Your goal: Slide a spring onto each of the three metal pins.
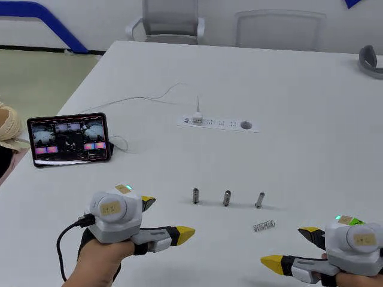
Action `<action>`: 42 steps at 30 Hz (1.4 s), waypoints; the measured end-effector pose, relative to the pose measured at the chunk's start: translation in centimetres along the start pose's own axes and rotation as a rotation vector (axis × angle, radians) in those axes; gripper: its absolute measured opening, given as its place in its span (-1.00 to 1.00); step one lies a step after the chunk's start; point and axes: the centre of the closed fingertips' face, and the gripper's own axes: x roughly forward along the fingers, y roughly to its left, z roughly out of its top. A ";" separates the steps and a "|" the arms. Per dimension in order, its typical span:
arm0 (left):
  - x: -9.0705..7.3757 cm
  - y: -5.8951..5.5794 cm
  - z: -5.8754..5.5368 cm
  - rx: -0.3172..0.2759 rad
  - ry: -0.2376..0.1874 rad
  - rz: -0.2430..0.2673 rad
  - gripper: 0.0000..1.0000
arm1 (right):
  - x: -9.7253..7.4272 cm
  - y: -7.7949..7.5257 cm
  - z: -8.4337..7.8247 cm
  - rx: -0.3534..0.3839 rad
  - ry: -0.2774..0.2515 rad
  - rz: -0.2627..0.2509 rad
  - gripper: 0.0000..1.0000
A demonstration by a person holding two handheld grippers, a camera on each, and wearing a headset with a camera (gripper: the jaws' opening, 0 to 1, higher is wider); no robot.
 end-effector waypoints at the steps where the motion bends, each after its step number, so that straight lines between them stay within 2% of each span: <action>1: 0.2 -0.1 0.0 0.001 0.002 -0.004 0.52 | -0.1 -0.1 -0.1 0.000 0.000 -0.001 0.63; 12: 2.0 -1.7 0.2 0.028 0.019 -0.056 0.53 | -0.8 0.1 -1.2 0.012 0.015 -0.001 0.68; 19: 3.0 -2.4 0.8 0.044 0.024 -0.084 0.54 | -1.0 0.2 -1.1 0.017 0.011 -0.001 0.70; 33: 5.2 -4.7 1.7 0.099 0.044 -0.165 0.54 | -1.9 -0.1 -1.3 0.025 0.006 -0.009 0.74; 42: 7.0 -6.6 1.2 0.140 0.082 -0.219 0.54 | -2.6 -0.6 -1.9 0.047 0.003 -0.024 0.75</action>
